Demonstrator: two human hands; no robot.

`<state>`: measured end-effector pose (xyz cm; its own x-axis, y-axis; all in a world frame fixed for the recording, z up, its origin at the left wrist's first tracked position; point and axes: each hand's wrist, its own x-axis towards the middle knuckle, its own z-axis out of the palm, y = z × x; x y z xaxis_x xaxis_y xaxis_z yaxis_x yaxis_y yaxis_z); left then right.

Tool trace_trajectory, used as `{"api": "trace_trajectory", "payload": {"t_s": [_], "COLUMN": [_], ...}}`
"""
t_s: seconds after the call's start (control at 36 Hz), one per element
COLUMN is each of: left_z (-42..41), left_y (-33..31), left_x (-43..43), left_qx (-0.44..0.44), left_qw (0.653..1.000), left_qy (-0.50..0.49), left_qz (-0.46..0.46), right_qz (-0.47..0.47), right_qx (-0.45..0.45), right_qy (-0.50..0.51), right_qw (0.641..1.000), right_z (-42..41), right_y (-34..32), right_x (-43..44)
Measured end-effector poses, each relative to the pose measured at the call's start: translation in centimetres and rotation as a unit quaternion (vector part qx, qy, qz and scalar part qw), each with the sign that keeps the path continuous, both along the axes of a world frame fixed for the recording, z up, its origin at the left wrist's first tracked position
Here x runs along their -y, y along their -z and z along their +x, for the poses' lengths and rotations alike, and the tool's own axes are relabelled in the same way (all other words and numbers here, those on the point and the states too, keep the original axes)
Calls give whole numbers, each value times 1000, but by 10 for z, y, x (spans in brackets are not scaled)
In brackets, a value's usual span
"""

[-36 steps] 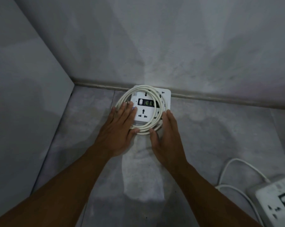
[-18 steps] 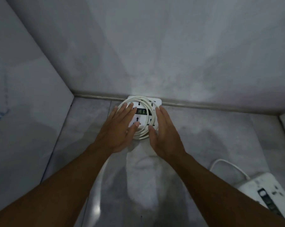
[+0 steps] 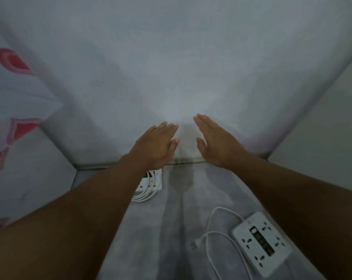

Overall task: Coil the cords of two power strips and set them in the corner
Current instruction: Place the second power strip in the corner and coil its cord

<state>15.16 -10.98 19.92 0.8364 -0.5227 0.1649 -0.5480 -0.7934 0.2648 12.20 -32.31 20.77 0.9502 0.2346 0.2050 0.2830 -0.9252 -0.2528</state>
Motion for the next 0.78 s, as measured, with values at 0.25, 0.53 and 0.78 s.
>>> {"api": "trace_trajectory", "payload": {"t_s": [0.25, 0.53, 0.78], "left_z": [-52, -144, -180], "left_y": [56, 192, 252], "left_x": [113, 203, 219], "left_qx": [-80, -236, -251], "left_qw": [996, 967, 964], "left_qy": [36, 88, 53], "left_qz": [-34, -40, -67], "right_qz": [103, 190, 120], "right_qx": [-21, -135, -139], "right_qy": [107, 258, 288], "right_qw": [989, 937, 940], "right_z": [-78, -189, -231], "right_y": [60, 198, 266], "right_x": [95, 153, 150]}}
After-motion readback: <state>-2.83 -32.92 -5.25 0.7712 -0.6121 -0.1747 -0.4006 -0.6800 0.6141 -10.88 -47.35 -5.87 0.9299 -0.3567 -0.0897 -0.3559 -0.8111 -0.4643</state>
